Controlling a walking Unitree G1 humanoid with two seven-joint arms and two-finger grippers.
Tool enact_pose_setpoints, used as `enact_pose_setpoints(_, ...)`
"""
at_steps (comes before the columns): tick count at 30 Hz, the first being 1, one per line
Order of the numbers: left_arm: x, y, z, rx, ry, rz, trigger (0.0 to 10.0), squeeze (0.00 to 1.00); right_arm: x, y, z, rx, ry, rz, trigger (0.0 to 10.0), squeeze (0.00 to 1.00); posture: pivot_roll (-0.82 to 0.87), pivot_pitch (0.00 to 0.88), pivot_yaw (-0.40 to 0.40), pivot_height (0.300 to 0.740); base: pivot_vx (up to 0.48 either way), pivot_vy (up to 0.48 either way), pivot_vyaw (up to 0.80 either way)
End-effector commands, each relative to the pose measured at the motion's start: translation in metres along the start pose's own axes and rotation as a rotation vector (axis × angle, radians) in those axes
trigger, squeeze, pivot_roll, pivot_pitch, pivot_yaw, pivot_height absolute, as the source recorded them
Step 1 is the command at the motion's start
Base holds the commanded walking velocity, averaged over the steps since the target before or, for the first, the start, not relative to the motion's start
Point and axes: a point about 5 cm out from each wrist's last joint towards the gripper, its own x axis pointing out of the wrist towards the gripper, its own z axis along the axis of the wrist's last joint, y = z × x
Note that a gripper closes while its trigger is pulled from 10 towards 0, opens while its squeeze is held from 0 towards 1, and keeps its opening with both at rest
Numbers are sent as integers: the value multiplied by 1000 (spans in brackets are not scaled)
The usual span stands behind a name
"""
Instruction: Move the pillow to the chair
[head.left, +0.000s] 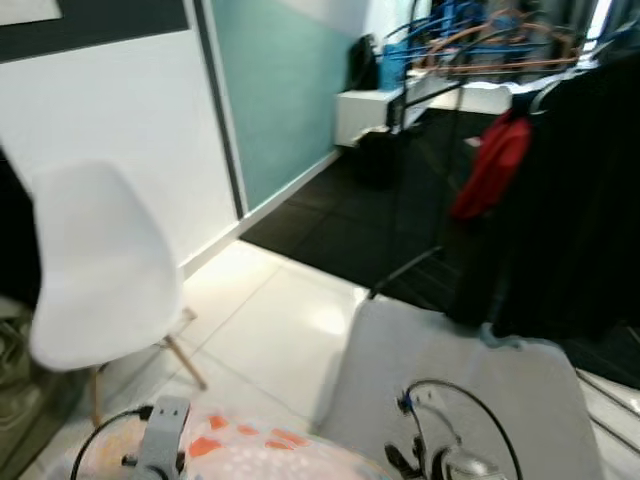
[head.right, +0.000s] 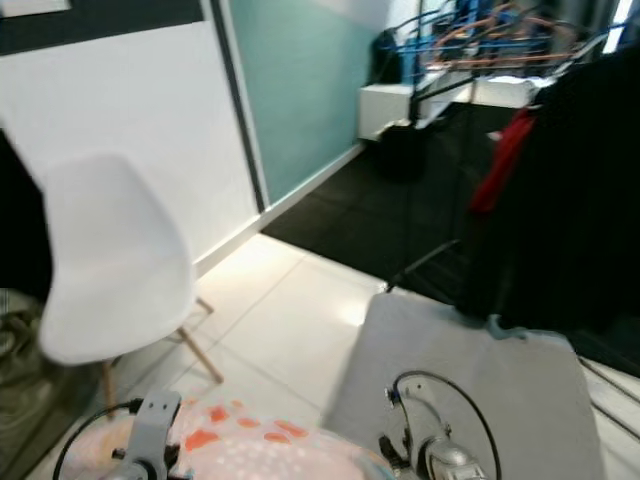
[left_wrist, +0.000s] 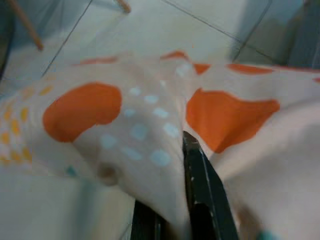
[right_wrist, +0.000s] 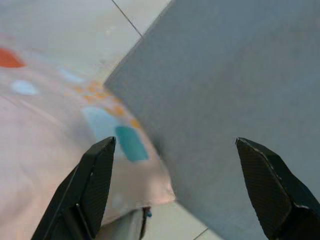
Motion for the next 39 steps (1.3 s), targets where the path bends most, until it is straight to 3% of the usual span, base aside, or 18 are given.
enact_pose_setpoints(1,0,8,8,-5,-32,21,10000,0,2,7,1,12,-14,16,10000,0,-209,0,-3,740,0,0,788)
enact_pose_setpoints(13,-1,12,8,-11,-51,25,10000,0,1,1,3,-4,-33,-38,10000,0,-225,0,5,740,0,0,736)
enact_pose_setpoints(21,0,8,12,10,-69,0,10000,0,0,-2,4,-5,-45,-62,10000,0,-219,0,3,740,0,0,0)
enact_pose_setpoints(28,0,5,12,11,-71,-6,10000,0,0,0,2,-40,-38,-19,10000,0,-220,0,1,740,253,0,229)
enact_pose_setpoints(39,2,-3,16,15,-82,-19,10000,0,-1,-2,2,-3,-45,-58,10000,0,-221,0,4,740,253,0,602)
